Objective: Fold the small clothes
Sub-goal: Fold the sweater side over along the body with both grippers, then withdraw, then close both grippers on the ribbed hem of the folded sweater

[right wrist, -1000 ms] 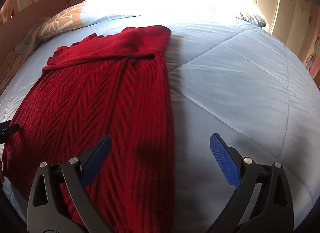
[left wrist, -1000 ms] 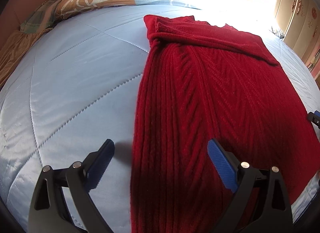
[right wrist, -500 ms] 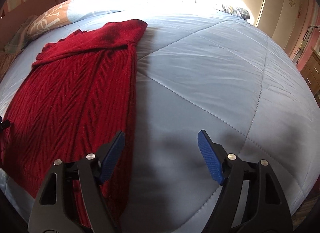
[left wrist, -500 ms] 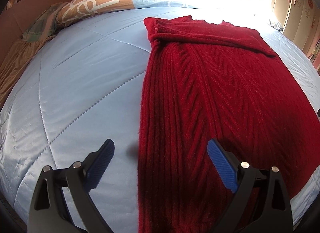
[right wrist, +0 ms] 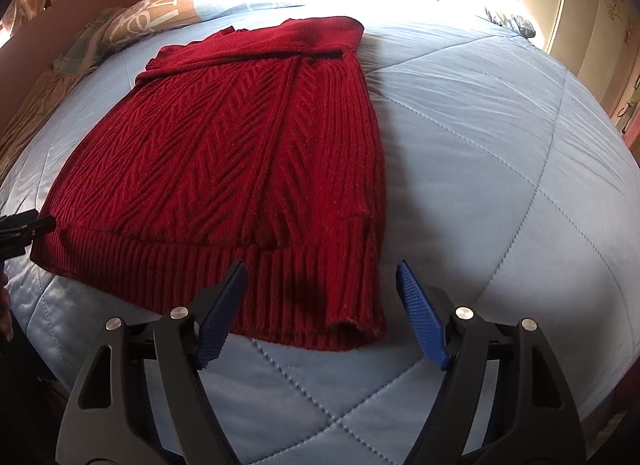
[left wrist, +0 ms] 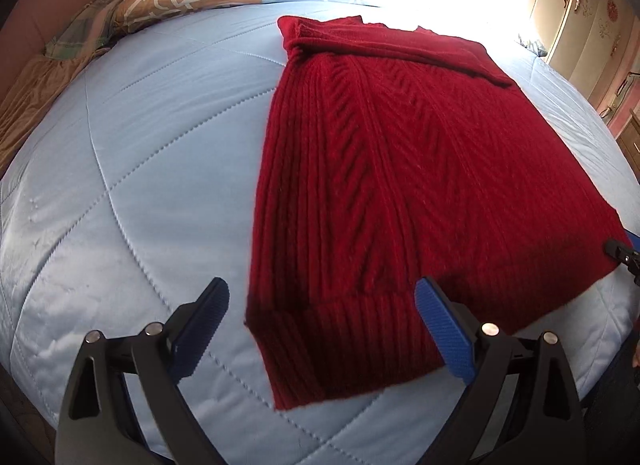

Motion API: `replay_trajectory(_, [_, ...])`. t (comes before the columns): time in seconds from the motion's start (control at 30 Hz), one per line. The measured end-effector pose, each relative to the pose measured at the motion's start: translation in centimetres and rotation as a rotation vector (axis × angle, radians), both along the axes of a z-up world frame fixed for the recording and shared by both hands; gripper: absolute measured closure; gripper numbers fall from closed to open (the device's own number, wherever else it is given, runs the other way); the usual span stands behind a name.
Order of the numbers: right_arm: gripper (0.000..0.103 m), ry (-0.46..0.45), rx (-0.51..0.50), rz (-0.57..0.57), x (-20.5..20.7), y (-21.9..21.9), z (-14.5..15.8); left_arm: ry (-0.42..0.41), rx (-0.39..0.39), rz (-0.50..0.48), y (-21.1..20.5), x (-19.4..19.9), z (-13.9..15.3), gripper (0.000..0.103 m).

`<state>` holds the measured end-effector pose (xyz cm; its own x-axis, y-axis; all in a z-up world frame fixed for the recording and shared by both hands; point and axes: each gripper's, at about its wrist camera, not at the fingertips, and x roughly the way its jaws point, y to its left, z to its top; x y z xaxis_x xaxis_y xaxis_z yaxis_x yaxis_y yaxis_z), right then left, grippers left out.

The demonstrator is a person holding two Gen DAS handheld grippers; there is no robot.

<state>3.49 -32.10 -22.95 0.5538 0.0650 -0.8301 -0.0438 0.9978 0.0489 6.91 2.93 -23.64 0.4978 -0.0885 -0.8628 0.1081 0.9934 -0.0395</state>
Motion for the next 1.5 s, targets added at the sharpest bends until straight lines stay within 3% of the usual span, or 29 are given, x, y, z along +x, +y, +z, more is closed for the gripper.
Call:
replay_trajectory(0.07, [0.027,-0.002,0.01,-0.009,-0.4,-0.1,-0.1,0.018,-0.014,0.003,-0.1,-0.8,-0.5,0.008])
replay_trajectory(0.43, [0.027,-0.023,0.018,-0.026,-1.0,0.1,0.2,0.077,-0.27,0.074,2.4,-1.4,-1.1,0.01])
replay_trajectory(0.47, [0.027,-0.022,0.022,-0.027,-1.0,0.0,0.1,0.083,-0.259,0.072,2.3,-1.4,-1.1,0.011])
replay_trajectory(0.5, [0.027,-0.021,0.024,-0.031,-1.0,-0.1,0.1,0.088,-0.245,0.062,2.1,-1.3,-1.0,0.018])
replay_trajectory(0.53, [0.027,-0.021,0.025,-0.035,-1.0,-0.1,0.1,0.093,-0.228,0.05,1.8,-1.3,-1.0,0.033])
replay_trajectory(0.6, [0.027,-0.017,0.037,-0.045,-1.0,-0.4,0.1,0.103,-0.174,0.036,1.4,-1.3,-1.0,0.051])
replay_trajectory(0.77, [0.027,-0.004,0.039,-0.041,-1.0,-0.4,0.0,0.111,-0.133,0.016,1.1,-1.1,-1.0,0.061])
replay_trajectory(0.93, [0.028,0.02,0.033,-0.035,-1.3,-0.3,-0.4,0.137,-0.068,0.0,0.4,-0.5,-1.5,0.061])
replay_trajectory(1.1, [0.044,0.05,0.03,-0.027,-1.8,-0.1,-0.7,0.097,0.045,-0.053,-1.0,-0.9,-1.2,0.065])
replay_trajectory(1.27, [0.046,0.05,0.052,-0.036,-2.1,-0.3,-0.6,0.086,0.027,-0.039,-0.6,-0.8,-1.4,0.066])
replay_trajectory(1.5, [0.046,0.061,0.169,-0.086,-1.1,-1.8,-0.5,0.083,-0.025,-0.018,-0.1,-0.7,-1.3,0.066])
